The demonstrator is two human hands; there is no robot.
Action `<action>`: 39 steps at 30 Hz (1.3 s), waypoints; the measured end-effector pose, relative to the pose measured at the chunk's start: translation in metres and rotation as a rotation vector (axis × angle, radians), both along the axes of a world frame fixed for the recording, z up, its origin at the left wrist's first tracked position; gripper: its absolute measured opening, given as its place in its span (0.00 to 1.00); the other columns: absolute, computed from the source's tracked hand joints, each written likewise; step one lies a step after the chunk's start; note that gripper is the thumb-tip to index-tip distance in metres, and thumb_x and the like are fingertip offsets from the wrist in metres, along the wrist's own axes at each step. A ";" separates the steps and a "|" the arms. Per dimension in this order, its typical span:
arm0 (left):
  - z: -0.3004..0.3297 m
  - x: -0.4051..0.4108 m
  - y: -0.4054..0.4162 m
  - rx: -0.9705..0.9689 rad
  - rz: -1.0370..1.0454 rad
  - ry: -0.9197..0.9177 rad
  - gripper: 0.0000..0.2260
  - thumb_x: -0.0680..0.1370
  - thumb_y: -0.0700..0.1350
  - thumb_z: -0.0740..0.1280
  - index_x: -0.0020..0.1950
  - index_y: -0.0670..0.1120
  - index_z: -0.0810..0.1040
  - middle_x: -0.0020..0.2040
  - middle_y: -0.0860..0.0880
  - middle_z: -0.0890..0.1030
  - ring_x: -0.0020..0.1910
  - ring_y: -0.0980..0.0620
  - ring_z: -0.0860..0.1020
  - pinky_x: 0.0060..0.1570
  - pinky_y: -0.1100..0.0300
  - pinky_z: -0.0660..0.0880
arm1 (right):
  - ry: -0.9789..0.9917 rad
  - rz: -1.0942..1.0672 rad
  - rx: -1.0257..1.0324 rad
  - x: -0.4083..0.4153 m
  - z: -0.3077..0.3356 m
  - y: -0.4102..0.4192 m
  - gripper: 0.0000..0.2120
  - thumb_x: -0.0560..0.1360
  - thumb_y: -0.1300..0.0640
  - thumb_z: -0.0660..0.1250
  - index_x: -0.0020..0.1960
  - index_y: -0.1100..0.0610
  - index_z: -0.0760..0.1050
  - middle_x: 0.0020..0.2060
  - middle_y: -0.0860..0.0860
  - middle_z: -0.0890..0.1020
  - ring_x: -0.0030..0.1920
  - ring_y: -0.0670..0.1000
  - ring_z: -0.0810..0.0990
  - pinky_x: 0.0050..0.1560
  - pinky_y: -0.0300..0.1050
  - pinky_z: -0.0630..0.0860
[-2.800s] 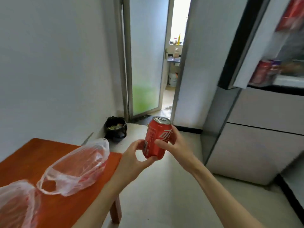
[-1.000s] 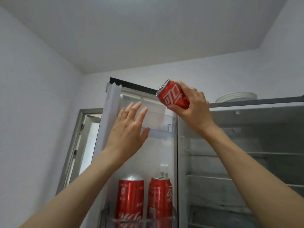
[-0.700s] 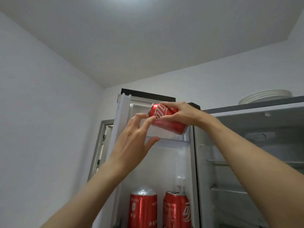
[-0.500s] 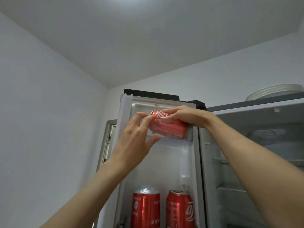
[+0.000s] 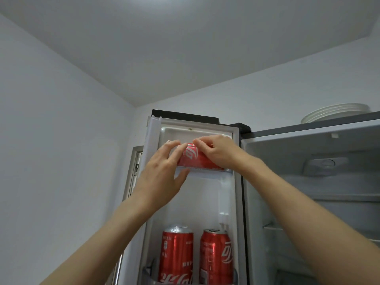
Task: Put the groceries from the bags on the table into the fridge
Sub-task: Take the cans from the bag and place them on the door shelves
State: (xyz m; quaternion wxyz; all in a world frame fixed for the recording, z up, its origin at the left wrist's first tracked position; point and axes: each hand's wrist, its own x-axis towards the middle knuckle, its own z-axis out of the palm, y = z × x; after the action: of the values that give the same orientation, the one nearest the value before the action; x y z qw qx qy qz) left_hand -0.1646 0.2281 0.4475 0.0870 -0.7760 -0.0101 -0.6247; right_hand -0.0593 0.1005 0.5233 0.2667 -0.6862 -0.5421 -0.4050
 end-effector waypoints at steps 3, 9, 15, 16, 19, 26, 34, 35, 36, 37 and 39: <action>-0.010 -0.006 0.005 0.034 0.101 0.008 0.27 0.77 0.55 0.59 0.74 0.47 0.62 0.74 0.46 0.64 0.74 0.44 0.59 0.70 0.43 0.61 | -0.153 -0.103 0.064 0.000 -0.033 0.003 0.22 0.80 0.44 0.53 0.72 0.48 0.63 0.70 0.50 0.68 0.71 0.52 0.64 0.74 0.57 0.52; -0.036 -0.047 0.010 -0.064 0.267 0.030 0.28 0.78 0.57 0.55 0.76 0.50 0.55 0.77 0.47 0.56 0.76 0.47 0.48 0.72 0.48 0.43 | -0.268 -0.115 0.308 -0.019 -0.095 0.020 0.29 0.75 0.41 0.50 0.72 0.53 0.64 0.70 0.57 0.69 0.72 0.58 0.64 0.72 0.65 0.48; -0.097 -0.134 0.033 -0.120 0.378 0.093 0.30 0.75 0.59 0.48 0.75 0.49 0.58 0.75 0.45 0.60 0.76 0.44 0.53 0.71 0.41 0.49 | -0.223 -0.010 0.266 -0.097 -0.177 0.067 0.30 0.76 0.39 0.52 0.73 0.52 0.62 0.71 0.57 0.67 0.73 0.58 0.63 0.71 0.65 0.51; -0.112 -0.151 0.038 -0.138 0.404 0.126 0.30 0.75 0.60 0.46 0.75 0.49 0.58 0.75 0.45 0.60 0.76 0.44 0.54 0.71 0.40 0.49 | -0.199 0.020 0.238 -0.115 -0.192 0.077 0.30 0.76 0.39 0.52 0.73 0.52 0.62 0.71 0.56 0.67 0.73 0.58 0.63 0.72 0.64 0.50; -0.161 -0.207 0.058 -0.198 0.497 0.229 0.31 0.75 0.61 0.45 0.75 0.49 0.58 0.76 0.45 0.59 0.76 0.43 0.53 0.71 0.39 0.49 | -0.106 0.105 0.147 -0.171 -0.243 0.107 0.29 0.76 0.40 0.51 0.74 0.51 0.61 0.72 0.56 0.67 0.73 0.58 0.63 0.71 0.64 0.49; -0.283 -0.356 0.100 -0.364 0.672 0.390 0.26 0.78 0.57 0.49 0.75 0.50 0.57 0.76 0.45 0.58 0.75 0.43 0.53 0.69 0.42 0.45 | 0.125 0.240 -0.107 -0.314 -0.374 0.161 0.29 0.76 0.41 0.50 0.73 0.51 0.60 0.71 0.56 0.67 0.72 0.59 0.65 0.69 0.68 0.56; -0.395 -0.520 0.102 -0.731 0.824 0.517 0.25 0.81 0.53 0.54 0.76 0.52 0.51 0.78 0.48 0.49 0.76 0.48 0.42 0.72 0.43 0.40 | 0.310 0.433 -0.376 -0.478 -0.471 0.206 0.30 0.75 0.40 0.50 0.73 0.52 0.62 0.72 0.57 0.67 0.72 0.60 0.64 0.68 0.68 0.55; -0.405 -0.541 0.102 -0.746 0.853 0.525 0.25 0.81 0.52 0.54 0.76 0.52 0.51 0.78 0.48 0.48 0.76 0.48 0.42 0.73 0.42 0.41 | 0.328 0.461 -0.396 -0.495 -0.480 0.212 0.30 0.75 0.40 0.49 0.73 0.52 0.62 0.72 0.57 0.66 0.73 0.60 0.63 0.68 0.68 0.54; -0.416 -0.563 0.104 -0.754 0.891 0.539 0.25 0.81 0.53 0.54 0.77 0.52 0.51 0.78 0.48 0.48 0.76 0.48 0.42 0.73 0.42 0.43 | 0.340 0.487 -0.412 -0.512 -0.487 0.219 0.31 0.75 0.40 0.47 0.74 0.51 0.61 0.73 0.56 0.64 0.73 0.59 0.61 0.69 0.67 0.53; -0.425 -0.584 0.107 -0.757 0.933 0.547 0.25 0.81 0.53 0.53 0.77 0.51 0.50 0.78 0.48 0.48 0.76 0.48 0.43 0.73 0.41 0.44 | 0.345 0.513 -0.425 -0.527 -0.495 0.226 0.31 0.75 0.40 0.45 0.74 0.51 0.60 0.74 0.56 0.63 0.74 0.58 0.59 0.70 0.66 0.51; -0.440 -0.625 0.116 -0.798 1.005 0.548 0.25 0.80 0.54 0.51 0.76 0.51 0.52 0.78 0.48 0.51 0.76 0.48 0.44 0.73 0.42 0.44 | 0.351 0.560 -0.460 -0.556 -0.509 0.244 0.31 0.75 0.41 0.45 0.75 0.50 0.57 0.75 0.55 0.61 0.75 0.57 0.56 0.71 0.65 0.48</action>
State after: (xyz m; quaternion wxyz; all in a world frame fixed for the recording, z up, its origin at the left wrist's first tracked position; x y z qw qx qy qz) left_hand -0.7896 0.3437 0.0071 0.0731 -0.7794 -0.5746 -0.2391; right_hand -0.6151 0.3445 0.0146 0.2945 -0.6126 -0.7309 -0.0614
